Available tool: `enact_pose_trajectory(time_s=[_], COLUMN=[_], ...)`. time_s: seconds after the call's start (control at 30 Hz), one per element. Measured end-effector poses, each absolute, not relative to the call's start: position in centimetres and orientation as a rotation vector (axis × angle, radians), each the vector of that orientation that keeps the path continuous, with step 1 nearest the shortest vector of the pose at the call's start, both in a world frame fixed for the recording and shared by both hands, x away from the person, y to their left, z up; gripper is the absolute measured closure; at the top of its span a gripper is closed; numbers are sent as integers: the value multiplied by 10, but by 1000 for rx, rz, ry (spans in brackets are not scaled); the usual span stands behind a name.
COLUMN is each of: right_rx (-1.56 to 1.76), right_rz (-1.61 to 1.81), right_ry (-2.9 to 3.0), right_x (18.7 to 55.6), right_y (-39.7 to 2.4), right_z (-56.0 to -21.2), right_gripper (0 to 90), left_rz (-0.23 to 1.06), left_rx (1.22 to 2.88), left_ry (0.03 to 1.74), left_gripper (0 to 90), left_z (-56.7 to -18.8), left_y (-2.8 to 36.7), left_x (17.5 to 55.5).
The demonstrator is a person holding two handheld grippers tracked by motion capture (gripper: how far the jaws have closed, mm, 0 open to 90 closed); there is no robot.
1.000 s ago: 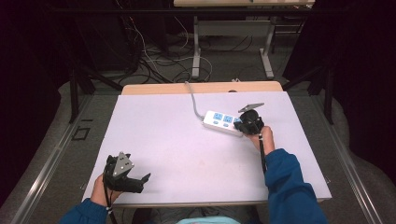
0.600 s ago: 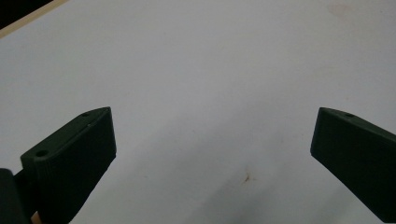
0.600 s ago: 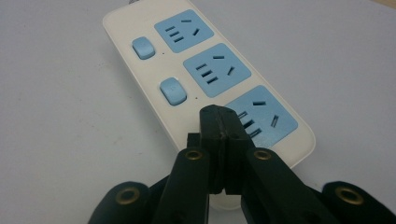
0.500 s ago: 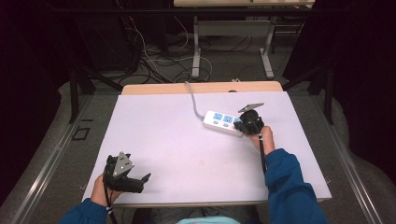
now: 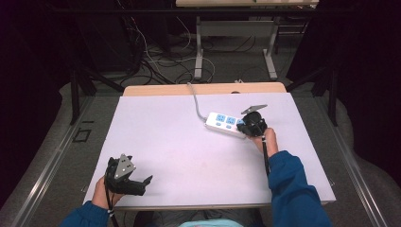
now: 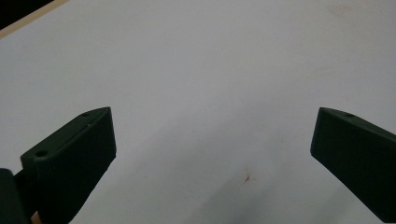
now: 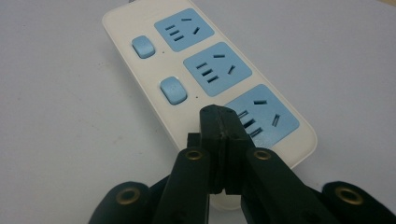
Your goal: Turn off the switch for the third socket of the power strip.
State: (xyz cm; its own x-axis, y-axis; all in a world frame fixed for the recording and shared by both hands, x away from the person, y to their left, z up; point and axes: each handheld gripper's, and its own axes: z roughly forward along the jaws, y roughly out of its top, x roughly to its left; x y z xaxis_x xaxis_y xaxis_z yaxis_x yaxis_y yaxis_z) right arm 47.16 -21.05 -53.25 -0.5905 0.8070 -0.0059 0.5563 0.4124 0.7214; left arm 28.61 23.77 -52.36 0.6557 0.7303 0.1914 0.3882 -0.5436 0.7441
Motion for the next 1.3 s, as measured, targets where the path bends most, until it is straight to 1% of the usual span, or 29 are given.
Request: enact_pose_trajectory(time_s=[0.93, 0.97, 1.23, 1.3], right_rx=[1177, 1177, 1184, 1190], right_rz=[985, 986, 993, 998], right_ry=[2317, 2317, 2318, 2321], right_x=[472, 472, 472, 472], right_y=[-211, -211, -211, -211], right_z=[-533, -533, -533, -533], right_gripper=[900, 900, 900, 900], left_rz=[650, 636, 651, 636], left_rx=[2185, 2180, 2186, 2179], left_ry=[859, 867, 859, 866], left_gripper=[0, 0, 0, 0], left_z=[-524, -524, -524, -524], left_y=[238, 237, 238, 237], left_x=[286, 286, 286, 286])
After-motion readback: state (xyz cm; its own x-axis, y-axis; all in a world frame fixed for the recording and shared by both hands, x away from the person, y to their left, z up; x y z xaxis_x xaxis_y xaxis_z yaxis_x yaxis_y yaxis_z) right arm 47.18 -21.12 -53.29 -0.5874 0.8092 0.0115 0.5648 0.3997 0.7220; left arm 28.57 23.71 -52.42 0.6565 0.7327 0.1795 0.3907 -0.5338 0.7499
